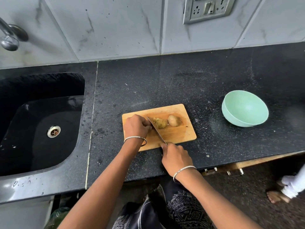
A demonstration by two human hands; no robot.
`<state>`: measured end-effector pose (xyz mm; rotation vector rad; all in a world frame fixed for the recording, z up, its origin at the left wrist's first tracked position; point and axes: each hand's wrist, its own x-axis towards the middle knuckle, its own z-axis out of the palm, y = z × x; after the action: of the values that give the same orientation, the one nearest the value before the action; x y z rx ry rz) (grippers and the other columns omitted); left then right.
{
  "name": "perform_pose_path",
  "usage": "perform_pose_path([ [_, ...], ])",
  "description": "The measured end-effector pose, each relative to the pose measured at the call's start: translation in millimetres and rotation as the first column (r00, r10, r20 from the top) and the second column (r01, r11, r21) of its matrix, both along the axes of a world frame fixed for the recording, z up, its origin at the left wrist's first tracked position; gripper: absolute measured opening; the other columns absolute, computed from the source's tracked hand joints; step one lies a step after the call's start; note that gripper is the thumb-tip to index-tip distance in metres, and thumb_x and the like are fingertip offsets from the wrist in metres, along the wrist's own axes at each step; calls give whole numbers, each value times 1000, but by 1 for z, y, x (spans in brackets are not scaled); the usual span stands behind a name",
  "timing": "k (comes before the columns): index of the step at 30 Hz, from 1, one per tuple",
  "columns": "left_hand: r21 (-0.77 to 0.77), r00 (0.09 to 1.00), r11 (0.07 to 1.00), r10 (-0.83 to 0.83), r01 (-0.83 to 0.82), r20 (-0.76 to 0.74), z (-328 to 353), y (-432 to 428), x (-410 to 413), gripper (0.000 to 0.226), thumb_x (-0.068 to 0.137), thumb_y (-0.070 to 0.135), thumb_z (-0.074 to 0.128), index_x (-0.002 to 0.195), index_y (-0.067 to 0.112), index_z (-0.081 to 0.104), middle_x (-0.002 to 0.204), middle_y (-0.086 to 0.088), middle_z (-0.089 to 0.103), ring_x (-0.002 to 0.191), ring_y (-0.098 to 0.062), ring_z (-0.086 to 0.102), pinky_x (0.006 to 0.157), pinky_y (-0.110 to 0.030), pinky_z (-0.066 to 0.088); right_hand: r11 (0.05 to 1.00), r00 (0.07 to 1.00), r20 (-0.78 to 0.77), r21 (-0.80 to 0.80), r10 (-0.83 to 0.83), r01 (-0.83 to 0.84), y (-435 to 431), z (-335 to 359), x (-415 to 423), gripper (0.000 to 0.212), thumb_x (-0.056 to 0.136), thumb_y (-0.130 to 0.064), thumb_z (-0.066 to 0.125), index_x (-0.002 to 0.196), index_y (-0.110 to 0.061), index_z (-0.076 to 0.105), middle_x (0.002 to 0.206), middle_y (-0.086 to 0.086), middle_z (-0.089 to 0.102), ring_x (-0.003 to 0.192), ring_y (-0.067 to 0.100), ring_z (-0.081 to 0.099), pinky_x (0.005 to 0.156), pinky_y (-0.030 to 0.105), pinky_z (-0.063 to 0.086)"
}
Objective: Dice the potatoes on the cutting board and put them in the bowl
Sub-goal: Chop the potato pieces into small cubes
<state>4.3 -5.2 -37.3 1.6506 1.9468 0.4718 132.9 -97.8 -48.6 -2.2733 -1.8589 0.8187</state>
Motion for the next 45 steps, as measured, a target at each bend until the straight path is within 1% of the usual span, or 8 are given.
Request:
perform_pose_path([
  [3,10,998,1000,18,-17,-52,0,1,0,6,76,16,73,79,20,78,81,-1,74,84,-23,64,66,-24,35,1000,995,-99,-24,2,-4,3,5,9,48,102,-51,25,97,-16,58,97,12,62,95,39,59,74,41,45],
  [6,17,996,999,38,-37,-82,-4,1,-4,4,77,17,73,79,16,76,83,-4,73,88,-27,63,70,-28,38,999,990,-141,27,-17,21,4,9,15,46,102,-52,22,83,-21,50,76,1,53,82,33,56,68,39,39],
  [13,163,1000,987,-5,8,-21,-8,0,2,13,81,11,62,88,17,71,89,0,72,85,-21,65,70,-28,43,992,988,-132,75,-86,97,7,6,33,46,102,-51,22,83,-20,50,79,6,56,78,34,54,66,38,38],
  [18,179,984,968,-179,178,-11,-10,5,13,37,72,26,77,105,23,61,104,5,66,89,-17,62,72,-29,47,989,982,-148,75,-117,129,6,1,36,45,101,-54,22,81,-23,48,79,6,56,80,36,56,66,39,37],
  [27,173,989,977,-134,122,60,-18,5,10,18,70,20,81,82,27,70,79,5,72,76,-9,66,71,-23,50,994,985,-150,46,-89,97,-2,1,22,46,101,-55,21,83,-21,47,92,12,60,92,40,57,73,43,43],
  [36,193,963,972,-173,134,206,-26,7,9,36,67,10,81,94,24,63,90,8,71,80,-8,66,80,-33,56,990,981,-150,60,-120,130,-1,-7,24,47,100,-55,20,83,-22,48,93,10,63,93,37,57,69,40,38],
  [41,161,937,975,-192,150,291,-25,11,7,45,69,1,77,105,18,58,100,3,72,84,-7,67,80,-24,56,982,976,-175,112,-132,153,3,-14,28,54,99,-57,17,89,-21,57,91,3,67,88,33,60,72,41,43],
  [45,127,928,976,-207,175,310,-21,17,4,44,75,-9,58,110,17,58,101,1,72,87,-7,65,71,-8,50,978,973,-183,125,-142,167,5,-13,30,53,99,-56,19,90,-21,58,89,3,67,87,32,60,76,42,46],
])
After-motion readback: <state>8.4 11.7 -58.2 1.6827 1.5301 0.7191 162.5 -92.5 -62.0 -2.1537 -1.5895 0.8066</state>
